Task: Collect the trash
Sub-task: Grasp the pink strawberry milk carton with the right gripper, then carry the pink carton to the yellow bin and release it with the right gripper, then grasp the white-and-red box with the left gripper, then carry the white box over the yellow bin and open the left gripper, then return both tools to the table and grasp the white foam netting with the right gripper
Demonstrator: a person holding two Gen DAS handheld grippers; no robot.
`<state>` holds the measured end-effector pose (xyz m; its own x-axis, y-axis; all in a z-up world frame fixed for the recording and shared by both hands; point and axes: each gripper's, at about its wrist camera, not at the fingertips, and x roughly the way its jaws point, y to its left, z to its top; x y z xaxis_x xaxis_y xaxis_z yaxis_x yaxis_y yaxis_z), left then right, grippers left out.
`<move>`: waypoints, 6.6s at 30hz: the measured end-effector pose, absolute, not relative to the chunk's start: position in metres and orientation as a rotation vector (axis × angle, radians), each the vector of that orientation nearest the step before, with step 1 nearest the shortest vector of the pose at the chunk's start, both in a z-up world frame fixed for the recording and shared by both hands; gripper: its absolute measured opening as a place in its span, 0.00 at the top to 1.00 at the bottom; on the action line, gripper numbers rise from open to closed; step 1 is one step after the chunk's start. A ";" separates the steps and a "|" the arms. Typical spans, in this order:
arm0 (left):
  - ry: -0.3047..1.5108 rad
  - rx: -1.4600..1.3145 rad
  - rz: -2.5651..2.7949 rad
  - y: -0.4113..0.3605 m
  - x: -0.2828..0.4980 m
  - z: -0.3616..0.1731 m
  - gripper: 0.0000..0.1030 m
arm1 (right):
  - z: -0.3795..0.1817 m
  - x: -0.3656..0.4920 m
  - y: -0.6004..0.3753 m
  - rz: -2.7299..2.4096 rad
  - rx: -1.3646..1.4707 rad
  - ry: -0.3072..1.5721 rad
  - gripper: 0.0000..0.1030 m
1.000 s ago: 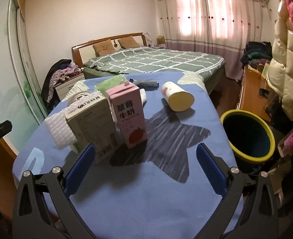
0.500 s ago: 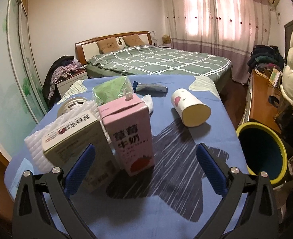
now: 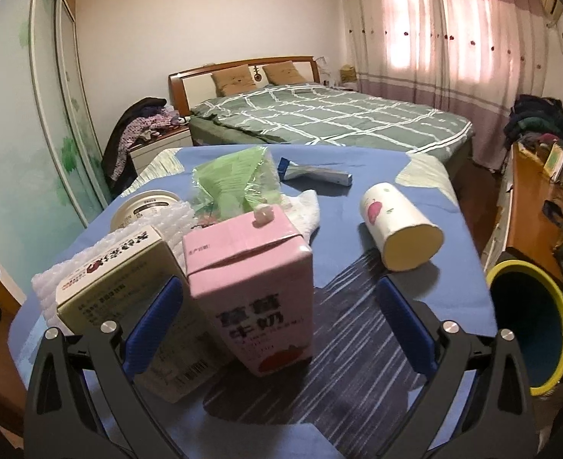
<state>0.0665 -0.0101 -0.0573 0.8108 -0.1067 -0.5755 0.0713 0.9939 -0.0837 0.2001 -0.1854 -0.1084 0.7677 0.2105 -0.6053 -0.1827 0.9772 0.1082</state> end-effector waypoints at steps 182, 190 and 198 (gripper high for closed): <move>0.496 -0.008 -0.218 -0.116 0.140 -0.005 0.05 | -0.121 0.107 -0.339 -0.417 0.221 0.602 0.19; 0.473 -0.097 -0.033 -0.015 0.118 -0.016 0.05 | -0.117 0.136 -0.234 -0.173 0.150 0.627 0.19; 0.479 -0.153 0.058 0.047 0.104 -0.031 0.05 | -0.101 0.137 -0.140 0.036 0.088 0.592 0.19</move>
<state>0.1043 0.0466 -0.0313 0.8861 0.0198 -0.4630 -0.0913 0.9870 -0.1325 0.1374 -0.1404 -0.1014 0.8292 0.0590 -0.5558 -0.0085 0.9956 0.0930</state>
